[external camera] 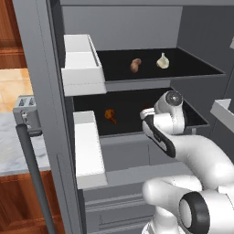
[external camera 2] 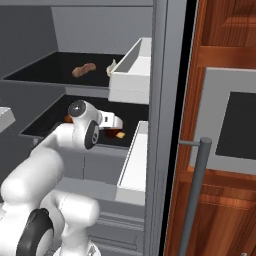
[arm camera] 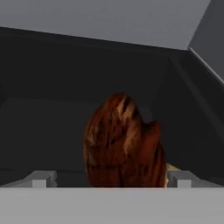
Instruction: Gather the potato and garlic from the fridge and place them on a tray on the dining counter. Then gather the steak and chicken drumstick from the fridge and place them on the other tray.
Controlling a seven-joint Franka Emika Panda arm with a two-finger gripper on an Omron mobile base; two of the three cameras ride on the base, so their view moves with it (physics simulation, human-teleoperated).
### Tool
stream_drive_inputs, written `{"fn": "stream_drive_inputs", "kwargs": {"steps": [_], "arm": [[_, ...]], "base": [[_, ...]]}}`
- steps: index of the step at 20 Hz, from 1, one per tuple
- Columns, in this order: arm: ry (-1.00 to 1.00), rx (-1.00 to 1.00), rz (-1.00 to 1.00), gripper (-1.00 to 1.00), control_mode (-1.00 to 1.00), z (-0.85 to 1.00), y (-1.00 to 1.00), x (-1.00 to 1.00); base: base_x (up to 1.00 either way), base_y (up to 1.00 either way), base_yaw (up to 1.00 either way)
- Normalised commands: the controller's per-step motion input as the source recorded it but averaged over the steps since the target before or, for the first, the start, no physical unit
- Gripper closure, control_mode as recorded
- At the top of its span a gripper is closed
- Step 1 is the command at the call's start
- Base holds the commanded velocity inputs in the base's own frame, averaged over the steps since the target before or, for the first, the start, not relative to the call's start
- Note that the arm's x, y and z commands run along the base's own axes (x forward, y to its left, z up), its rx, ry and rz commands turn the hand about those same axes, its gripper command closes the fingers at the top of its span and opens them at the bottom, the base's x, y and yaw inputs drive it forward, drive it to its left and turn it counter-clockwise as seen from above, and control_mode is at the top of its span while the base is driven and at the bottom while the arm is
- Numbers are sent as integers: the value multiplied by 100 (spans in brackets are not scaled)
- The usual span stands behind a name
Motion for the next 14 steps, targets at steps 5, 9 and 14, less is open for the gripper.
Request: {"fn": "stream_drive_inputs", "kwargs": {"steps": [5,9,14], "arm": [[9,0,0,-100,-100,-11,-7,48],[11,0,0,-100,-100,-24,-14,24],[2,0,-2,-100,-100,-67,-13,-13]], "base": [[0,0,0],[0,0,0],[0,0,0]]}}
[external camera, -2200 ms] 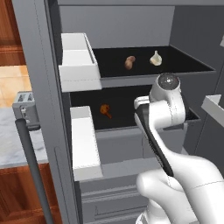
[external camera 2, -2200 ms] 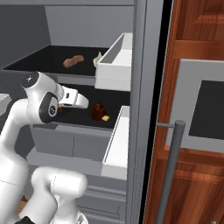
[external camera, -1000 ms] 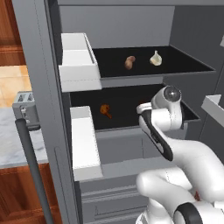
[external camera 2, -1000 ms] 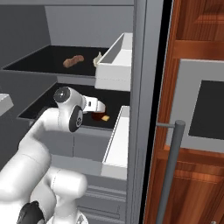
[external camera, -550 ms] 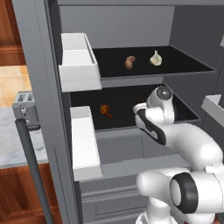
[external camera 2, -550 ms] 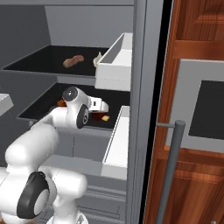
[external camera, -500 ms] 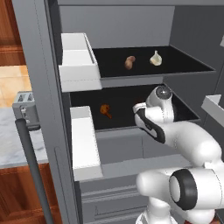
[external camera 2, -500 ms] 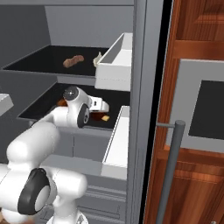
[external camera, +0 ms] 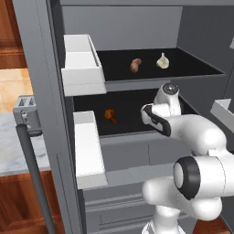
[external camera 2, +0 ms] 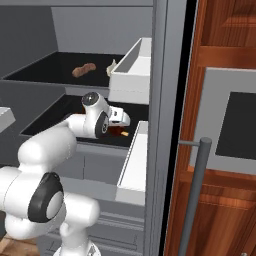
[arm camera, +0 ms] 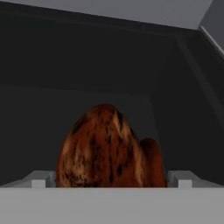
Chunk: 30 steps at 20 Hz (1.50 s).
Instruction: Gather the potato and garlic from the fridge and place them on a tray on the dining counter. Then gather the steak and chicken drumstick from the fridge and place them on the other tray.
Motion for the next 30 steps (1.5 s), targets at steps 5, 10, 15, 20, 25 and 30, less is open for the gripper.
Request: {"fn": "stream_drive_inputs", "kwargs": {"steps": [5,10,15,20,25,30], "arm": [[-12,11,-8,-100,-100,-100,-27,-51],[-3,11,-11,100,-100,-100,-7,-45],[-4,0,0,100,-100,-50,-6,-53],[1,0,2,100,-100,67,0,-43],[11,-4,11,100,-100,95,12,-31],[16,-8,7,100,-100,72,13,-79]], "base": [[0,0,0],[0,0,0],[0,0,0],[0,0,0],[0,0,0],[0,0,0]]}}
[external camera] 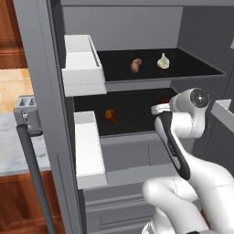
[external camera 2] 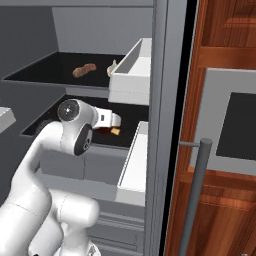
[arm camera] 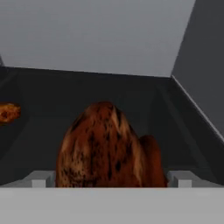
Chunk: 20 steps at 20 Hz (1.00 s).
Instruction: Gather the potato and garlic from the fridge and place them on a tray on the dining counter. Then gather the steak and chicken drumstick from the fridge and place them on the other tray.
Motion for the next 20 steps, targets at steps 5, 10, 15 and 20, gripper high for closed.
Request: {"fn": "stream_drive_inputs", "kwargs": {"steps": [5,10,15,20], "arm": [[13,-5,0,100,-100,71,17,-97],[14,-1,0,100,-100,79,18,-63],[0,0,2,100,-100,43,10,-50],[-29,-1,1,100,-100,1,8,-87]], "base": [[0,0,0],[0,0,0],[0,0,0],[0,0,0]]}}
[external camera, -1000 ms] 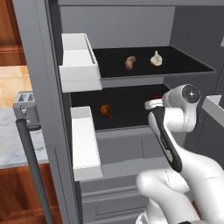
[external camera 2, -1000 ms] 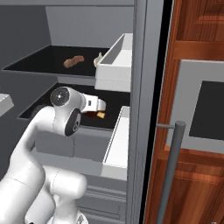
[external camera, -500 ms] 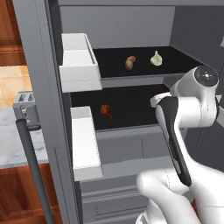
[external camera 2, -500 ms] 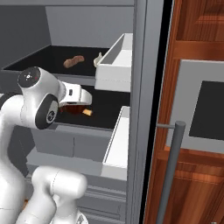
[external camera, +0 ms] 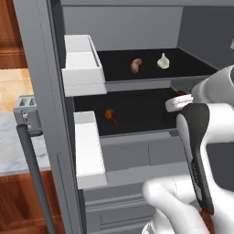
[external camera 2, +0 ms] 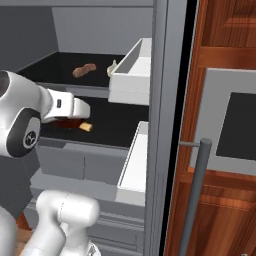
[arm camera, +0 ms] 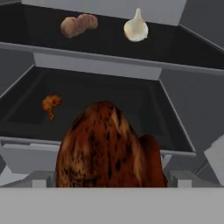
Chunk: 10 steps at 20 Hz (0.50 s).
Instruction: Gather the potato and garlic from the fridge and place them on a tray on the dining counter. Then gather the steak and chicken drumstick from the fridge and place them on the other tray.
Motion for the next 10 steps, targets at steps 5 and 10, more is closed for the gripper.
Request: {"fn": "stream_drive_inputs", "kwargs": {"steps": [5,10], "arm": [[-3,0,-1,100,-100,0,0,-82],[0,0,0,100,100,3,1,-28]], "base": [[0,0,0],[0,0,0]]}}
